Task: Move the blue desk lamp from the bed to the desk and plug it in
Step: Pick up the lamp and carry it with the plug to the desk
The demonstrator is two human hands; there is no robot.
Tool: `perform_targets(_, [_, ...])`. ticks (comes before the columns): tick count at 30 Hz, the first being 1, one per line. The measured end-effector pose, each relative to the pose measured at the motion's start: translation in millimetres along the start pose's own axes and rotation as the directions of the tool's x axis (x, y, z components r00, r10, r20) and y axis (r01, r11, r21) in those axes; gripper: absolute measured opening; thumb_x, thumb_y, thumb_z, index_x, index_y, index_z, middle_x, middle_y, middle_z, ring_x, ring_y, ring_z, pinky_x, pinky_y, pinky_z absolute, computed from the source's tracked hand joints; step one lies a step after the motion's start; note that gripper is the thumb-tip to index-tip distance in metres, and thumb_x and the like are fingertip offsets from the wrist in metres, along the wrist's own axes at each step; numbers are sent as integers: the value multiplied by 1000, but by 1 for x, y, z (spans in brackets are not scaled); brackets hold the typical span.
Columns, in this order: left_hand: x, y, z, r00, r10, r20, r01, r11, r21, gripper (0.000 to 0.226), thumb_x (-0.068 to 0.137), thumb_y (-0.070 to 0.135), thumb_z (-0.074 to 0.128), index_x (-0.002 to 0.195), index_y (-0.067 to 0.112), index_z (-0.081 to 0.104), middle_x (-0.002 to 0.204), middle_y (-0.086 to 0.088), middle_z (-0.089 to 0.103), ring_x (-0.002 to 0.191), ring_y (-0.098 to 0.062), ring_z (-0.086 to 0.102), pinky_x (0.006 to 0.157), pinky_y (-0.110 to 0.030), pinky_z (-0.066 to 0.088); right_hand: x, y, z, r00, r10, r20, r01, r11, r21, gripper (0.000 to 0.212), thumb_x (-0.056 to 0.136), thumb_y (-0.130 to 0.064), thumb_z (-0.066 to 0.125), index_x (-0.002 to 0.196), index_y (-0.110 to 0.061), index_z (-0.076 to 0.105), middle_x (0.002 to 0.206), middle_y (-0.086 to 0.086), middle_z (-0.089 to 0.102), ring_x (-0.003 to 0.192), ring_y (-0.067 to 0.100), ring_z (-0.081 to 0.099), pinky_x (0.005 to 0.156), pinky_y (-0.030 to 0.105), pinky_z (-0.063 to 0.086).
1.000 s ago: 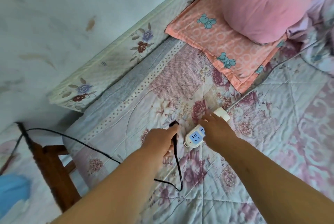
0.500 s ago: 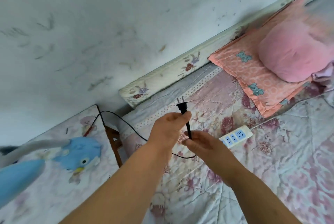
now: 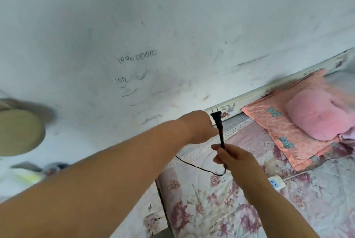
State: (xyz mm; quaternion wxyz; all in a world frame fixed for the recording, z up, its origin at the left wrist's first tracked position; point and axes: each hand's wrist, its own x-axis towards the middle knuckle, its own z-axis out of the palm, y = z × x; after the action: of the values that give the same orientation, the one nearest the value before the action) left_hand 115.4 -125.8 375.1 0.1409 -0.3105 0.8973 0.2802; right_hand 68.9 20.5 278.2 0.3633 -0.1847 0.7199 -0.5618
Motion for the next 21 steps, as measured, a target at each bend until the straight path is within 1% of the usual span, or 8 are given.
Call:
perform_targets(3, [-16, -28, -30, 994, 50, 97, -72, 969, 236, 45, 93, 41, 51, 111, 4, 69, 118, -12, 68, 93, -23, 58, 83, -35, 48, -7, -10, 11, 1000, -17, -12, 17, 1000, 4, 26, 93, -25, 53, 88, -39, 74, 61, -7, 65, 65, 9, 61, 80, 37, 51])
perform_targets(7, [-40, -99, -62, 990, 20, 138, -65, 944, 324, 34, 92, 39, 52, 112, 17, 68, 104, 3, 64, 76, -10, 55, 61, -22, 40, -20, -21, 34, 997, -20, -73, 22, 999, 25, 23, 94, -32, 51, 93, -30, 73, 61, -10, 51, 62, 13, 51, 69, 34, 51])
perform_targets(8, [-43, -116, -67, 988, 6, 151, -59, 935, 349, 31, 92, 37, 51, 113, 20, 67, 105, 5, 63, 79, -10, 55, 64, -21, 41, -23, -23, 37, 995, -18, -100, 21, 999, 35, 25, 93, -37, 50, 93, -29, 73, 63, -9, 51, 64, 13, 50, 68, 33, 48])
perform_targets(10, [-50, -158, -76, 981, -28, 194, -54, 912, 406, 28, 92, 33, 50, 113, 25, 67, 114, 5, 64, 93, -14, 58, 79, -26, 46, -30, -23, 53, 987, -9, -162, 17, 999, 51, 31, 94, -43, 47, 90, -27, 73, 62, -9, 49, 63, 15, 48, 66, 34, 43])
perform_targets(13, [-59, -211, -81, 963, -53, 266, -87, 869, 488, 31, 94, 24, 44, 115, 33, 65, 123, 6, 61, 107, -15, 57, 91, -28, 46, -39, -21, 76, 974, 4, -228, 12, 998, 67, 33, 97, -37, 44, 89, -25, 74, 56, -10, 44, 61, 17, 42, 64, 35, 42])
perform_targets(16, [-68, -253, -80, 939, -38, 342, -166, 821, 546, 50, 91, 8, 38, 126, 38, 58, 137, 5, 53, 119, -18, 52, 95, -29, 42, -47, -20, 102, 964, 24, -265, 0, 996, 91, 34, 98, -33, 44, 91, -20, 74, 55, -8, 42, 60, 18, 39, 62, 35, 41])
perform_targets(18, [-74, -276, -75, 922, -2, 388, -239, 785, 572, 66, 85, -2, 38, 132, 42, 51, 141, 3, 49, 124, -23, 50, 101, -39, 44, -51, -22, 119, 959, 42, -282, -10, 994, 112, 34, 99, -32, 44, 92, -18, 73, 57, -5, 40, 60, 18, 38, 60, 34, 40])
perform_targets(21, [-78, -305, -58, 895, 95, 436, -375, 689, 620, 70, 85, -1, 45, 142, 41, 40, 150, 2, 39, 134, -25, 39, 106, -44, 40, -55, -26, 142, 953, 44, -301, 1, 989, 150, 33, 99, -31, 43, 94, -14, 71, 58, -2, 37, 61, 19, 35, 61, 36, 39])
